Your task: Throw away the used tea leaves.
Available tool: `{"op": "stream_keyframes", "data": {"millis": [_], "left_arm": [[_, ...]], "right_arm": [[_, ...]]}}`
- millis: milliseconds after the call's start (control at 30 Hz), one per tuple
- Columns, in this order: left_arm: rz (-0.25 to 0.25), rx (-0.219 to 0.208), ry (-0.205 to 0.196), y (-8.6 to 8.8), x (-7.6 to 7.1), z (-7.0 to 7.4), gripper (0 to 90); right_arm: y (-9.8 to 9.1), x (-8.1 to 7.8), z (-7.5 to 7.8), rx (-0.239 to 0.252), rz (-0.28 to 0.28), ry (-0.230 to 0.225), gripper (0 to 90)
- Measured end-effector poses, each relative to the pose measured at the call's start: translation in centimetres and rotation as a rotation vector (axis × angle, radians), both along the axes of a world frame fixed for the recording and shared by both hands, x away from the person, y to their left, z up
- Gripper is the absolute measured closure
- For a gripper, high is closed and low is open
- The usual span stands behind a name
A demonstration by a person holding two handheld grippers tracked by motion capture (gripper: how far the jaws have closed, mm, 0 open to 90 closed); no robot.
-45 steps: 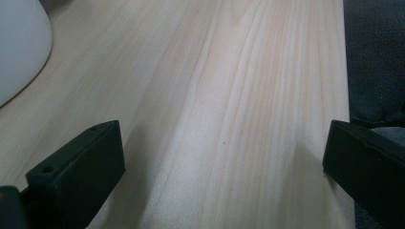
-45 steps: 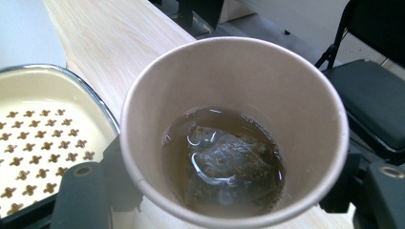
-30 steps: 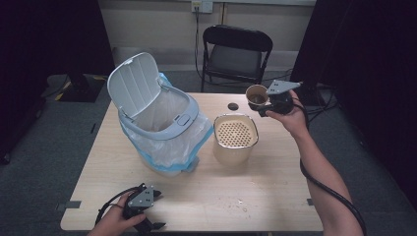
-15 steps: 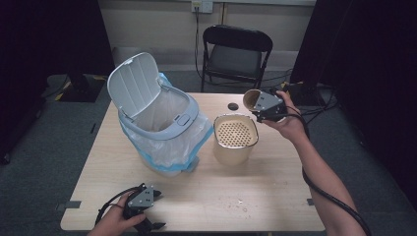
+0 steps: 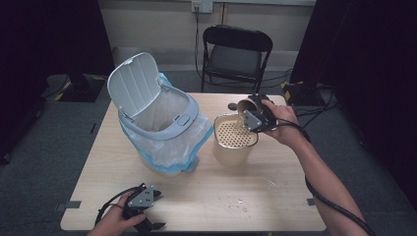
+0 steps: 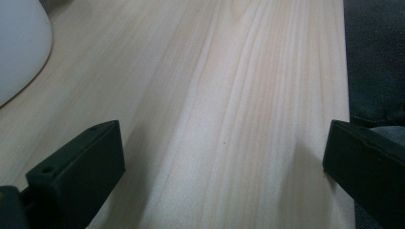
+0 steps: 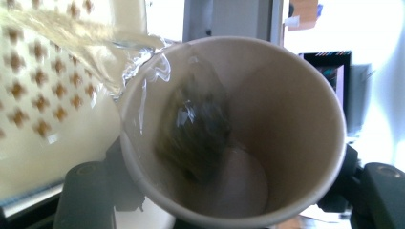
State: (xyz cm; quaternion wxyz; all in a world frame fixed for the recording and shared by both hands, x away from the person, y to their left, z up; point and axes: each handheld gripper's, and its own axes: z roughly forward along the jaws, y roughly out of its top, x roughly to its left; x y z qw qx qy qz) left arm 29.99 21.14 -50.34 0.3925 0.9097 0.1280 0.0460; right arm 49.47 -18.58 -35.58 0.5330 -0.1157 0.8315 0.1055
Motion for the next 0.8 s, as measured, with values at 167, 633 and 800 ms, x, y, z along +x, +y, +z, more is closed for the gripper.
{"op": "stream_keyframes", "data": {"millis": [167, 633, 800], "left_arm": [[0.0, 0.0, 0.0, 0.0, 0.0, 0.0, 0.0], [0.0, 0.0, 0.0, 0.0, 0.0, 0.0, 0.0], [-0.001, 0.0, 0.0, 0.0, 0.0, 0.0, 0.0]], "right_arm": [[0.9, -0.8, -0.9, -0.227, -0.003, -0.174, 30.0], [0.3, -0.1, 1.3, 0.126, -0.059, 0.078, 29.9], [-0.7, 0.8, 2.2, 0.403, -0.108, 0.316, 29.7]]}}
